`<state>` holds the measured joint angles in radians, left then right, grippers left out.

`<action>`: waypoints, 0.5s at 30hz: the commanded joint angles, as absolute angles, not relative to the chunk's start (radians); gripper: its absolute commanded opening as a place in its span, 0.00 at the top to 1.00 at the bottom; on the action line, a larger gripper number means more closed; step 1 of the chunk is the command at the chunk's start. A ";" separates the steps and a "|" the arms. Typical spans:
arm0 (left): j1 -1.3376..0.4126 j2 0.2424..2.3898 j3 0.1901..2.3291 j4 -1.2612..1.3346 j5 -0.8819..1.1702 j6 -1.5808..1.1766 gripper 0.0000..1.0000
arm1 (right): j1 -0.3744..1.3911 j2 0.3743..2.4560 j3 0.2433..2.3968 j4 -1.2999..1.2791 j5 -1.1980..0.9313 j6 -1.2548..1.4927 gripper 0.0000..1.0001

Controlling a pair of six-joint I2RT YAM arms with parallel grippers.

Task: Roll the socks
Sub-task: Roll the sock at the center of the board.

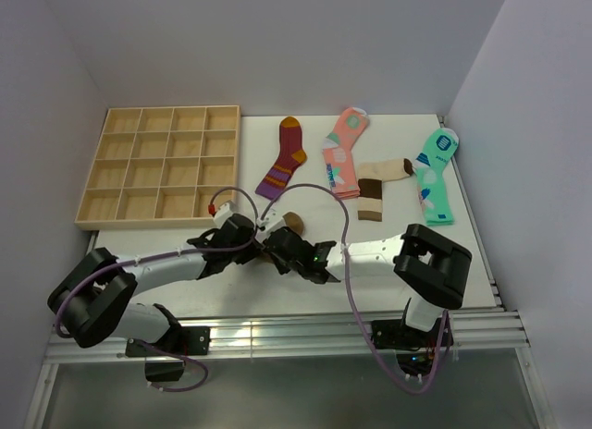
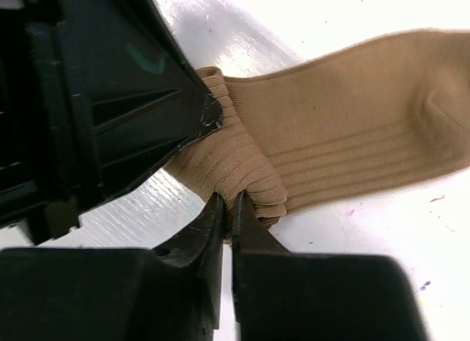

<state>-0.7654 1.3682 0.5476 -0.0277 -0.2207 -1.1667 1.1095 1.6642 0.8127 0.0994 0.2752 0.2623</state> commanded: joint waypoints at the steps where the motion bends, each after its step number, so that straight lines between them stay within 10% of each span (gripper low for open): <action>1: -0.773 1.322 0.529 -0.083 -0.216 -1.160 0.80 | 1.095 1.729 0.799 -0.034 0.293 0.305 0.98; 11: -0.775 1.198 0.477 -0.097 -0.285 -1.213 0.25 | 0.956 1.655 0.807 -0.028 -0.044 0.367 1.00; 15: -0.775 1.164 0.463 -0.081 -0.310 -1.213 0.20 | 0.871 1.664 0.853 -0.080 -0.185 0.400 1.00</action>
